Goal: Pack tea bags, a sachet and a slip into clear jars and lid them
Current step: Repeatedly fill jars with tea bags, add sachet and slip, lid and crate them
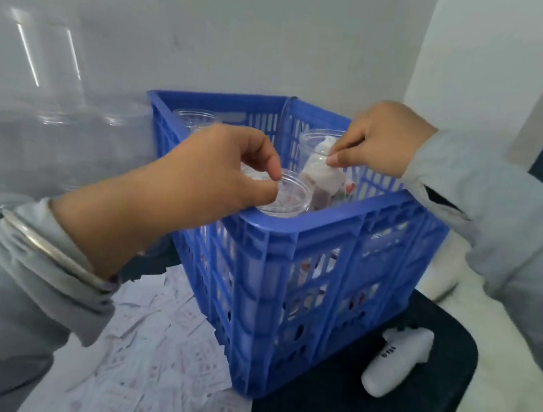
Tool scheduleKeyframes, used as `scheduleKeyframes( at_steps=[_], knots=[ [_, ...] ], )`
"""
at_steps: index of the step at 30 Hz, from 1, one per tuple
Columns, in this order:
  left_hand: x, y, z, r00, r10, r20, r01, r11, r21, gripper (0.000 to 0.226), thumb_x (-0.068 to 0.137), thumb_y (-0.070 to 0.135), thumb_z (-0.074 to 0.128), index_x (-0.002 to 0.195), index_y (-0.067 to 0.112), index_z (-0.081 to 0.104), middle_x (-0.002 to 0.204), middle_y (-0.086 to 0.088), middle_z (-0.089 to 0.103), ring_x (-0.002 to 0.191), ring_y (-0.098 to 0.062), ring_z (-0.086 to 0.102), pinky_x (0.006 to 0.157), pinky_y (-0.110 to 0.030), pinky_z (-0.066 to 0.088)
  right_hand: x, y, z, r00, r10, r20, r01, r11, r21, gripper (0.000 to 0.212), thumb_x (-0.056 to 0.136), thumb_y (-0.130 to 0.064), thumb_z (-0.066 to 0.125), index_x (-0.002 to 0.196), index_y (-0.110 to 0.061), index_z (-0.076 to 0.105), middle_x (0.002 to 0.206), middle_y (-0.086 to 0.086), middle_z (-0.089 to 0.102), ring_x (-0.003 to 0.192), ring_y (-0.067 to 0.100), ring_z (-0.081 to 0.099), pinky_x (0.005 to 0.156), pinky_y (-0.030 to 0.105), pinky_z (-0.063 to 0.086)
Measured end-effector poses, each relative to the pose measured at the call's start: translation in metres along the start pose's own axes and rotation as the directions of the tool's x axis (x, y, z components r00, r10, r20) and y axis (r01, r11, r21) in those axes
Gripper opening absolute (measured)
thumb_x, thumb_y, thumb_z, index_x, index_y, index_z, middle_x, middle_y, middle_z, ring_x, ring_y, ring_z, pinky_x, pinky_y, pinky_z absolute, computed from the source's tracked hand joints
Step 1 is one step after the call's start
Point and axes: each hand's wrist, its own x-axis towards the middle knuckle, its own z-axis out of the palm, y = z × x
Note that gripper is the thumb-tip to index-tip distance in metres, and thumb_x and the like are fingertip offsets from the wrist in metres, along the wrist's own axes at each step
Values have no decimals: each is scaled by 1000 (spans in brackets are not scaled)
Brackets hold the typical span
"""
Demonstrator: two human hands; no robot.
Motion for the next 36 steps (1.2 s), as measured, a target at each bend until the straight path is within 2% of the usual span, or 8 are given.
scheduleKeyframes(
  at_steps=[4,9,14,18,21,28,33,36],
  knots=[
    [-3,3,0,1000,-16,13,17,999,-43,7,59,26,55,65,28,59,81,16,66,56,6,51,50,-5,38,6,-5,21,994,-9,110,10,1000,-3,15,77,-32,74,87,-20,78,64,-24,57,63,-7,51,62,16,37],
    [-6,1,2,1000,-23,-15,22,998,-63,7,60,25,55,66,29,59,74,17,63,53,5,50,48,-5,38,2,-8,25,978,-9,209,10,1000,-6,16,76,-35,73,61,-31,70,59,-19,64,65,-2,58,62,19,40],
    [-7,0,1,1000,-6,4,6,997,-79,13,71,15,61,70,28,59,53,31,54,49,11,49,44,-2,33,-3,-12,23,985,38,168,-43,999,29,32,84,-41,63,61,-20,73,60,-11,66,66,4,59,65,19,42],
    [-9,0,1,1000,1,-16,-2,997,-82,20,76,9,62,70,28,58,51,33,52,49,11,48,43,-2,32,-8,-22,20,990,58,127,-60,998,10,37,87,-35,59,80,-3,75,87,15,70,85,31,62,81,39,48],
    [-11,1,3,998,-9,-61,3,995,-96,23,79,8,63,69,27,58,59,18,56,49,10,48,45,-3,33,-12,-27,17,994,103,29,-104,994,26,30,86,-24,56,84,-1,75,81,13,70,74,26,60,72,26,47],
    [-31,1,-8,971,-102,-218,29,948,-316,23,85,10,66,69,24,57,63,12,56,48,4,47,48,-6,36,-20,-60,-1,886,-60,-461,78,997,20,33,84,-18,53,83,12,67,81,32,62,84,44,56,68,37,44],
    [-64,-18,-59,930,-223,-291,101,919,-382,22,86,13,67,69,24,58,65,7,58,69,-16,51,80,-43,53,-23,-140,-17,772,-301,-559,354,935,-14,38,84,-22,51,80,12,67,74,32,60,77,43,54,68,35,41],
    [-104,-41,-95,908,-272,-319,161,929,-333,23,84,10,68,67,24,61,61,13,61,68,-12,55,89,-46,51,-27,-193,-13,692,-373,-617,470,883,-7,41,83,-25,48,78,12,66,75,32,60,77,43,56,68,38,42]
  ],
)
